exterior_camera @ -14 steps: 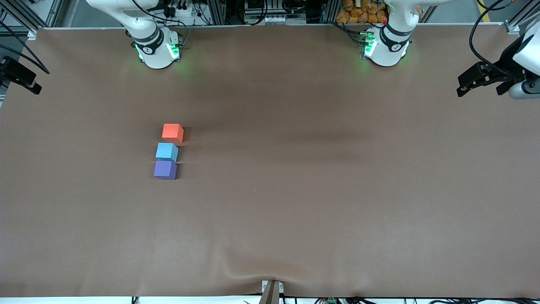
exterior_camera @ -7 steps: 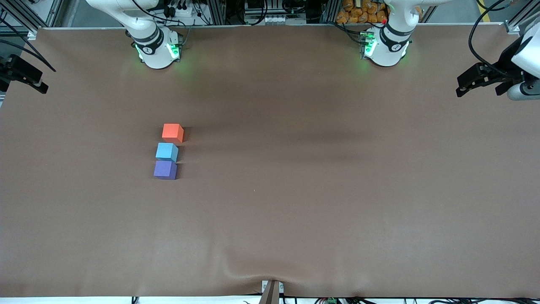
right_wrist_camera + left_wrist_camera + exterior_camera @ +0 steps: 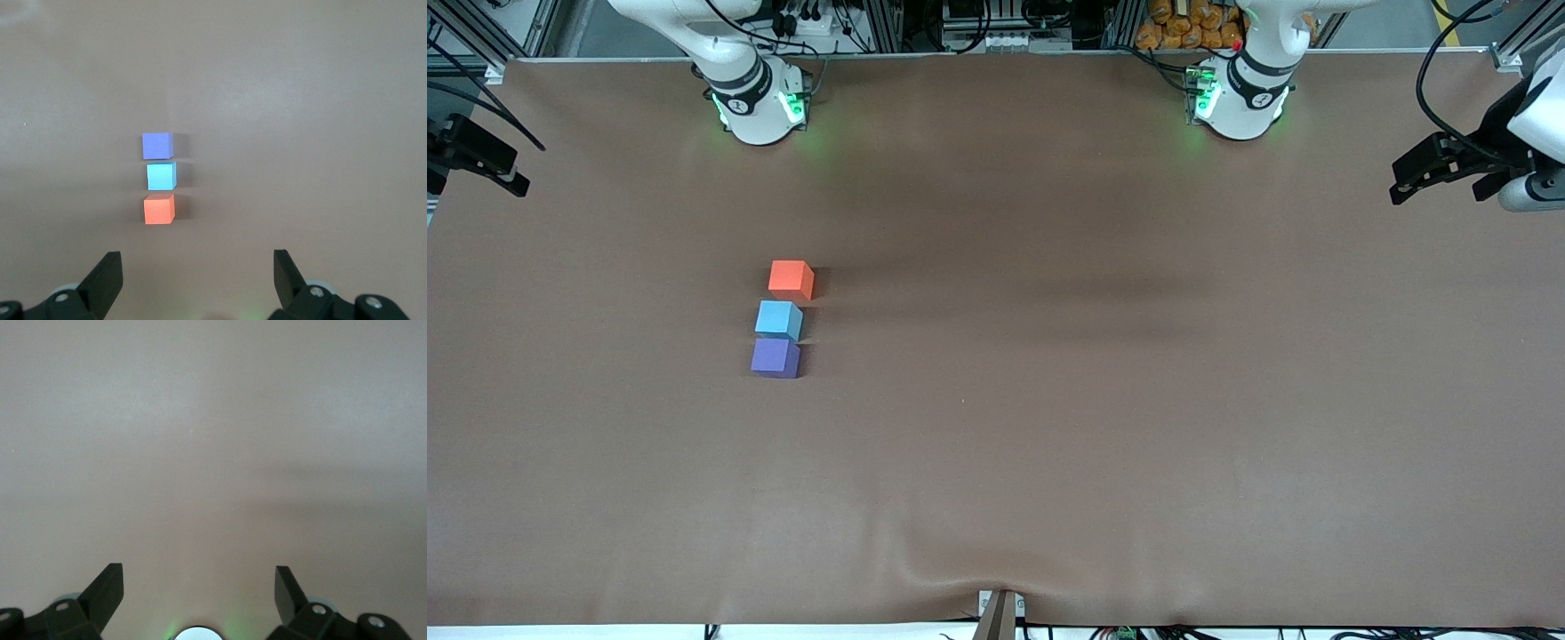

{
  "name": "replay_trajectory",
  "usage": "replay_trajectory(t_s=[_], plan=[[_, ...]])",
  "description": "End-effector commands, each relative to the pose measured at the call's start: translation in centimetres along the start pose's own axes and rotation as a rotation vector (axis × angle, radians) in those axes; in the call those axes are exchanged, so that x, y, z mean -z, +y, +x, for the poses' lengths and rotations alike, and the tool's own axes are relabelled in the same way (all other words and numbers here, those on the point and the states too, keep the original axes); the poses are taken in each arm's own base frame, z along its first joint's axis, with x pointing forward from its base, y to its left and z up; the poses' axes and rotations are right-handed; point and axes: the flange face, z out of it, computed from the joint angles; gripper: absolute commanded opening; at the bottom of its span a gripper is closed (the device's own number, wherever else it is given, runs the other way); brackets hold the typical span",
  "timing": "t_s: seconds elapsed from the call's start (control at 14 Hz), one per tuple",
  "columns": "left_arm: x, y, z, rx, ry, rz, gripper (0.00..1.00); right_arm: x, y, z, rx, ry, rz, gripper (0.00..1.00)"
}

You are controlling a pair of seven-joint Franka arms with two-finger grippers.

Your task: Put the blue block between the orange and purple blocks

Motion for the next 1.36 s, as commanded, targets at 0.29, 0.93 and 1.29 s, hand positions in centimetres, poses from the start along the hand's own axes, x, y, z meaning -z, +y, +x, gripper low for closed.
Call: replay_trajectory(t_s=[0.29,0.93,1.29], plan=[[0.7,-0.5,0.0,-0.008,0.011,0.005,1.00,0.3,0.7,0.2,0.003,0.003,0.015,1.00],[1.5,-0.6,0.8,-0.002,0.029,0.001,1.00,0.2,0.8,0.2,0.005,-0.002,0.017,1.00],[1.5,-0.7,0.8,0.001,0.023,0.003,1.00,0.2,0.9,0.2,0.005,-0.002,0.017,1.00]])
